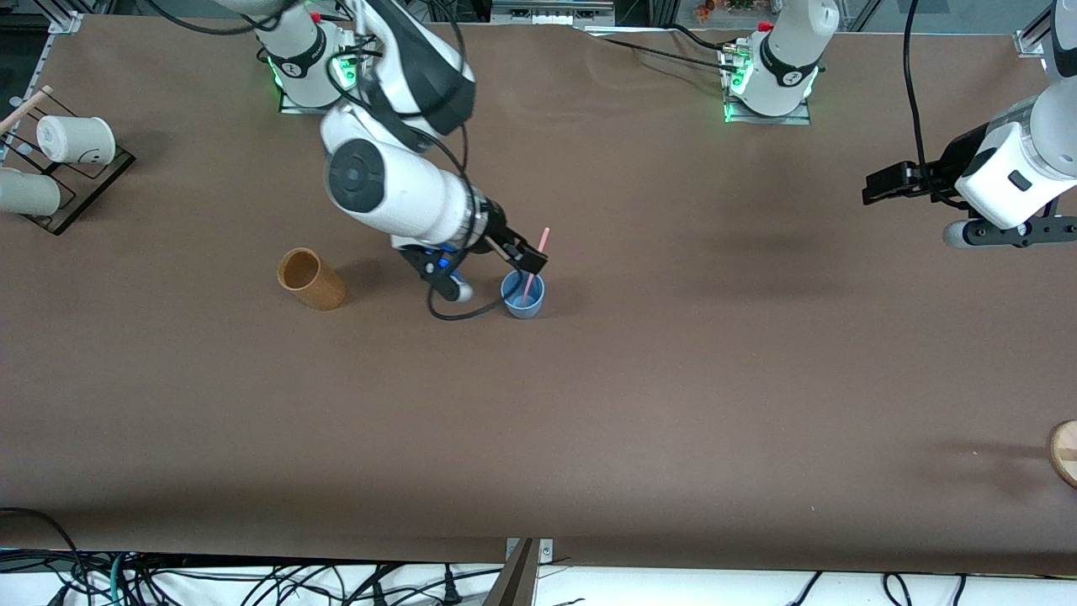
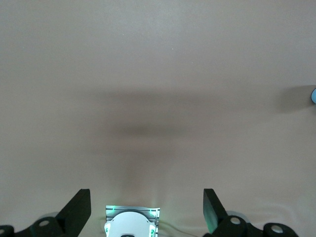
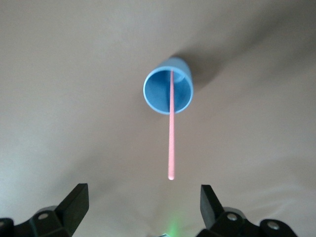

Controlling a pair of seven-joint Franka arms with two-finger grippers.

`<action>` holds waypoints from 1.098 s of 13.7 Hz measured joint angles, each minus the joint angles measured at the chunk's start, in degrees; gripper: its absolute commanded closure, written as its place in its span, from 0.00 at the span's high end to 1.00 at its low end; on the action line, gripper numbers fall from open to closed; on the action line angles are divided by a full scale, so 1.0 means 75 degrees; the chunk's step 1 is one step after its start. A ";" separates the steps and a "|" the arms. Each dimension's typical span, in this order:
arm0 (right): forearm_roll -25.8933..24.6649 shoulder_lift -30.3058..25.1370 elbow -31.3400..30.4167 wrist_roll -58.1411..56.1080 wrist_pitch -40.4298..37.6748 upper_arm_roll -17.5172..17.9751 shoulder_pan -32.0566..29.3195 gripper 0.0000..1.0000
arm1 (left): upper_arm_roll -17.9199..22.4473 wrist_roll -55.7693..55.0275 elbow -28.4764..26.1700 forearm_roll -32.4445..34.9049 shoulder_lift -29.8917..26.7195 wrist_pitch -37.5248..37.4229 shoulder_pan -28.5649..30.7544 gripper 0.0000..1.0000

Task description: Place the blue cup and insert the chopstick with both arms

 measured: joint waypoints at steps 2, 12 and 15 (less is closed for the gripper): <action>-0.0231 -0.0611 -0.0221 -0.0842 -0.0538 -0.0020 -0.0588 1.00 | 0.0006 0.0010 0.0013 0.0000 0.0036 0.0002 0.0032 1.00; -0.2206 -0.3522 -0.2255 -0.7737 -0.1390 -0.0978 -0.2721 1.00 | -0.0036 0.0025 0.0290 0.0000 0.0074 0.0008 0.0028 1.00; -0.2666 -0.3634 -0.2261 -0.8387 -0.1487 -0.1215 -0.2751 1.00 | -0.0037 0.0026 0.0290 0.0000 0.0076 0.0008 0.0027 1.00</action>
